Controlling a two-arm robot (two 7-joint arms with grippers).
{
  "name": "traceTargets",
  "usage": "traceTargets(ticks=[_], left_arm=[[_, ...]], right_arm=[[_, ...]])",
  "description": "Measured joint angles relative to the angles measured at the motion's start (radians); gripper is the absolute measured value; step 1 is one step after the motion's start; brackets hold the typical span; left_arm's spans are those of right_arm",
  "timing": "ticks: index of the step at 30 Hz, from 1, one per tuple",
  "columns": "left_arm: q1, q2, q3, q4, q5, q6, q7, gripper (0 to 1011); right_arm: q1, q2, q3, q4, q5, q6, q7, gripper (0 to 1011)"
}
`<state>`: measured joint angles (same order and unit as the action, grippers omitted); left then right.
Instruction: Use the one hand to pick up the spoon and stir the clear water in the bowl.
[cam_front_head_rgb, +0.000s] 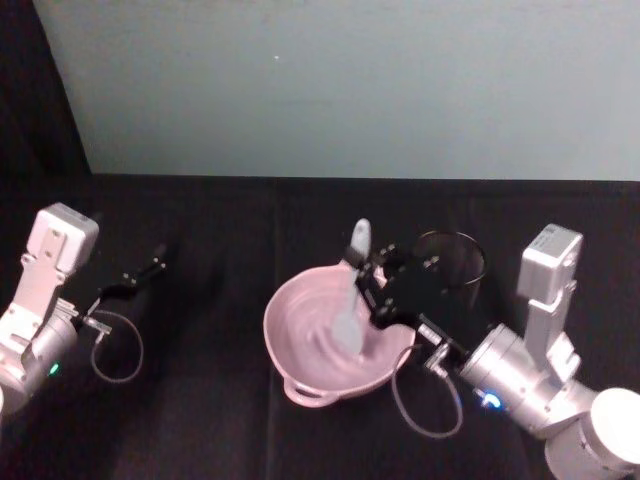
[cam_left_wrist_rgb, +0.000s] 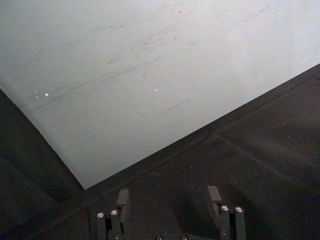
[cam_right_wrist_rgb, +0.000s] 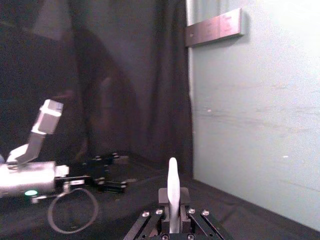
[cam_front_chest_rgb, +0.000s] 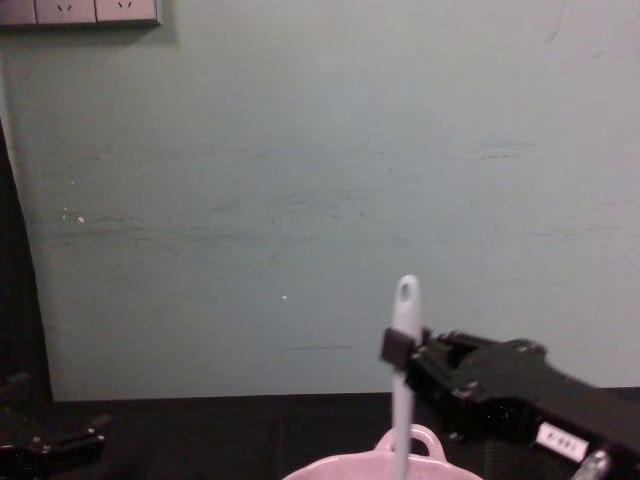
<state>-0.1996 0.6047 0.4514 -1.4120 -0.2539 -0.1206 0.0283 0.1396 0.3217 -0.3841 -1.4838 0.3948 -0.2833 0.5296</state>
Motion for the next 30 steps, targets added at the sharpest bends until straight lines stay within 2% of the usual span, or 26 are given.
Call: traceTargets(ticks=[7, 10, 16, 25, 30], left_arm=[[0.000, 0.000, 0.000, 0.000, 0.000, 0.000, 0.000, 1005], [0.000, 0.000, 0.000, 0.000, 0.000, 0.000, 0.000, 1005], [0.000, 0.000, 0.000, 0.000, 0.000, 0.000, 0.000, 1005], [0.000, 0.000, 0.000, 0.000, 0.000, 0.000, 0.000, 1005], [0.000, 0.000, 0.000, 0.000, 0.000, 0.000, 0.000, 1005]], right_arm=[[0.032, -0.033, -0.039, 0.044, 0.016, -0.012, 0.039, 119], [0.069, -0.064, -0.059, 0.093, 0.032, -0.029, 0.064, 119], [0.130, -0.102, -0.074, 0.178, 0.034, -0.056, 0.072, 118], [0.190, -0.114, -0.054, 0.259, 0.006, -0.077, 0.046, 118], [0.188, -0.101, -0.031, 0.259, -0.004, -0.083, 0.026, 119]])
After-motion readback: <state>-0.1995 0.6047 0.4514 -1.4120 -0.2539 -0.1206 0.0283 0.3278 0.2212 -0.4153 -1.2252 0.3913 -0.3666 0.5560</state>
